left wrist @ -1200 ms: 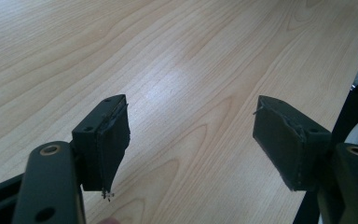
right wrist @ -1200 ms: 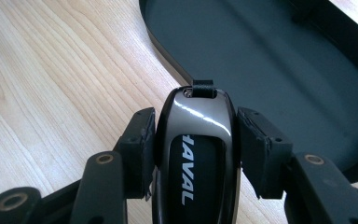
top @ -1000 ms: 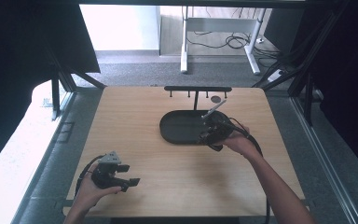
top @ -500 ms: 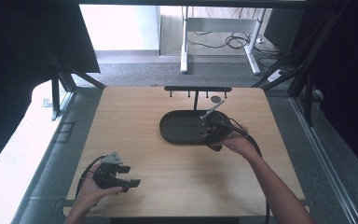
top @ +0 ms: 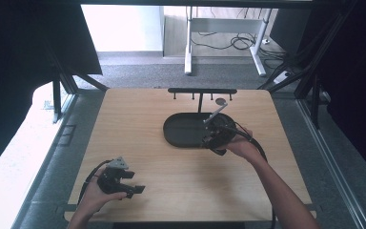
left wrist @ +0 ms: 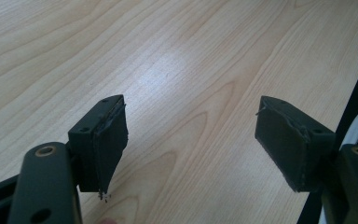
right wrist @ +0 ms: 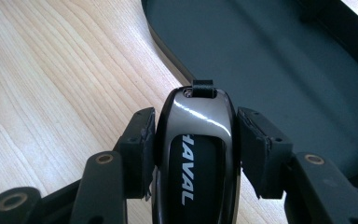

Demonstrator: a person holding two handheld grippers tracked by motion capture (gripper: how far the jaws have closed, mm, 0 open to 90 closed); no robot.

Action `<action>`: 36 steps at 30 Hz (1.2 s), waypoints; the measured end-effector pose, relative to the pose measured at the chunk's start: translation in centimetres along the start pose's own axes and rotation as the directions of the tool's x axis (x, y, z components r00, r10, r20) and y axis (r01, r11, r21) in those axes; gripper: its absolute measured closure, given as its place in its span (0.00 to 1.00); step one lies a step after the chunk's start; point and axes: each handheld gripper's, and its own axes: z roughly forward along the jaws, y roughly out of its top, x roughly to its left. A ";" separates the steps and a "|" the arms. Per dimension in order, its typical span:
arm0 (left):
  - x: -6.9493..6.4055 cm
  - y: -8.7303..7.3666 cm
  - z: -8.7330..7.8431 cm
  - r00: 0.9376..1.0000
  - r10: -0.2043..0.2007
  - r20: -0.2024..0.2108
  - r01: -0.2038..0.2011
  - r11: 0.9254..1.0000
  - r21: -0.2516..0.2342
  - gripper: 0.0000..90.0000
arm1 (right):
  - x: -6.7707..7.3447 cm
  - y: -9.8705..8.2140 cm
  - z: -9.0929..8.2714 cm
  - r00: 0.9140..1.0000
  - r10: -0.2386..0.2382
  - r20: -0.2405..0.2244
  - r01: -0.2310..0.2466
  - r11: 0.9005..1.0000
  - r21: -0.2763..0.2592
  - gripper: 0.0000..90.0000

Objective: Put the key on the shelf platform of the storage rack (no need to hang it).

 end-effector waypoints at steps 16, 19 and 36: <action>0.0 -0.1 0.3 1.000 -0.011 0.002 0.011 1.000 0.004 0.28 | -0.2 0.0 0.3 1.000 0.006 0.004 -0.006 1.000 0.004 0.56; -0.1 -0.1 0.5 1.000 -0.008 -0.009 0.008 1.000 0.007 0.28 | -0.3 0.0 0.3 1.000 0.010 0.005 -0.010 1.000 0.008 0.56; 0.0 -0.1 0.6 1.000 -0.019 -0.017 0.020 1.000 0.009 0.28 | -1.7 0.0 0.3 0.999 0.041 0.009 -0.041 0.999 -0.007 0.56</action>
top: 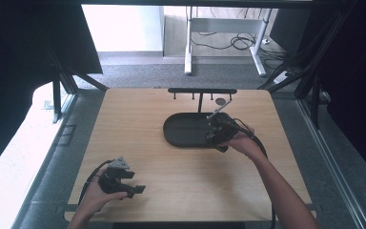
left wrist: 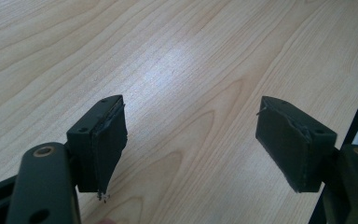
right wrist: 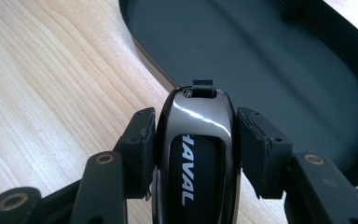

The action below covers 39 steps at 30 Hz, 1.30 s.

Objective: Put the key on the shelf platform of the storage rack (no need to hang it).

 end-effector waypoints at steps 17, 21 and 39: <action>0.1 0.0 0.0 1.000 -0.006 0.001 0.006 1.000 -0.002 0.28 | -1.7 0.6 1.1 1.000 0.028 0.003 -0.028 1.000 -0.005 0.56; 0.2 0.0 -0.1 1.000 0.005 0.000 -0.005 1.000 0.005 0.28 | -1.7 1.4 1.2 1.000 0.015 0.006 -0.015 1.000 -0.010 0.56; 0.5 -0.1 -0.6 1.000 -0.005 -0.005 0.005 1.000 -0.013 0.28 | -1.6 4.8 5.2 0.999 -0.024 -0.026 0.023 1.000 -0.015 0.56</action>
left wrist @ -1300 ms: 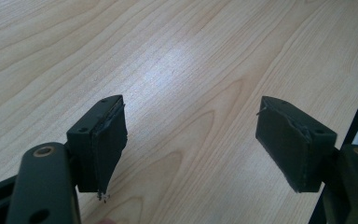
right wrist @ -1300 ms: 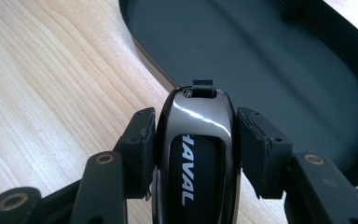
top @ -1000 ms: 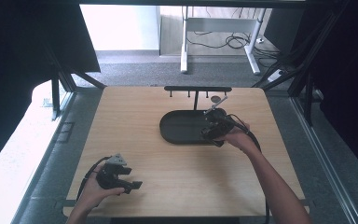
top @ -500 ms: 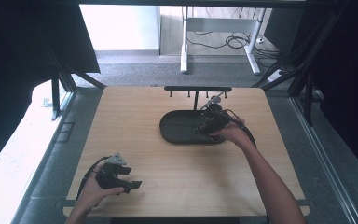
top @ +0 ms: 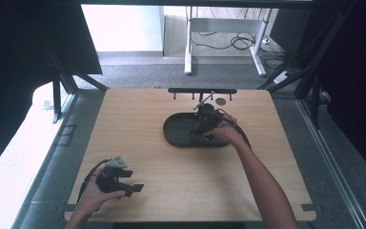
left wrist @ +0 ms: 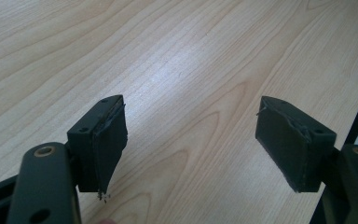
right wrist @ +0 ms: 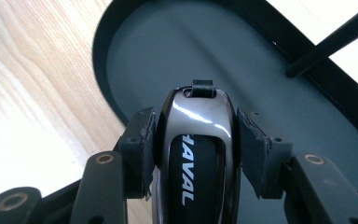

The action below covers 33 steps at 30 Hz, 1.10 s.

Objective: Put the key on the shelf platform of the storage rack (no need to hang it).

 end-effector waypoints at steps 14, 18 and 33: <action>0.0 0.0 -0.2 1.000 0.002 -0.001 -0.002 1.000 -0.005 0.28 | -0.4 0.0 1.5 0.999 -0.044 0.028 0.043 0.999 0.026 0.56; 0.0 0.0 -0.3 1.000 0.004 -0.002 -0.004 1.000 -0.005 0.28 | -0.5 -0.2 1.7 0.998 -0.054 0.041 0.052 0.998 0.041 0.56; 0.1 0.0 -0.3 1.000 0.001 -0.003 -0.001 1.000 -0.006 0.28 | -1.6 -1.1 2.7 0.994 -0.073 0.077 0.068 0.995 0.069 0.56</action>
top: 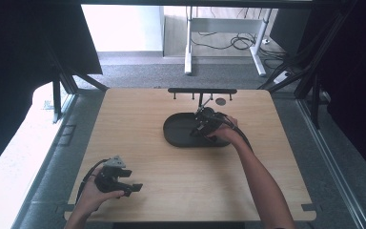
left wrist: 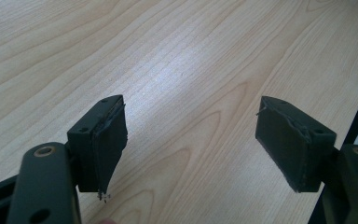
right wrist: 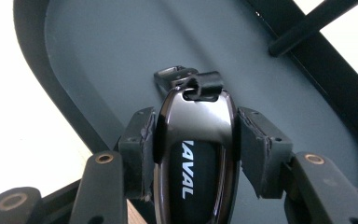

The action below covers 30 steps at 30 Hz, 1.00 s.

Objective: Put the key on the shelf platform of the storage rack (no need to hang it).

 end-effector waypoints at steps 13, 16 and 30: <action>0.0 0.0 0.0 1.000 0.001 0.000 -0.001 1.000 0.001 0.28 | -0.2 -0.9 1.9 1.000 -0.012 0.005 0.012 0.999 0.034 0.55; 0.1 -0.1 0.0 1.000 -0.003 0.000 0.003 1.000 0.000 0.28 | -0.3 -1.0 2.2 1.000 -0.013 0.006 0.013 0.999 0.041 0.55; -0.1 0.0 0.1 1.000 -0.002 0.000 0.002 1.000 0.001 0.28 | -0.3 -1.3 2.6 1.000 0.011 0.022 -0.012 0.999 0.038 0.45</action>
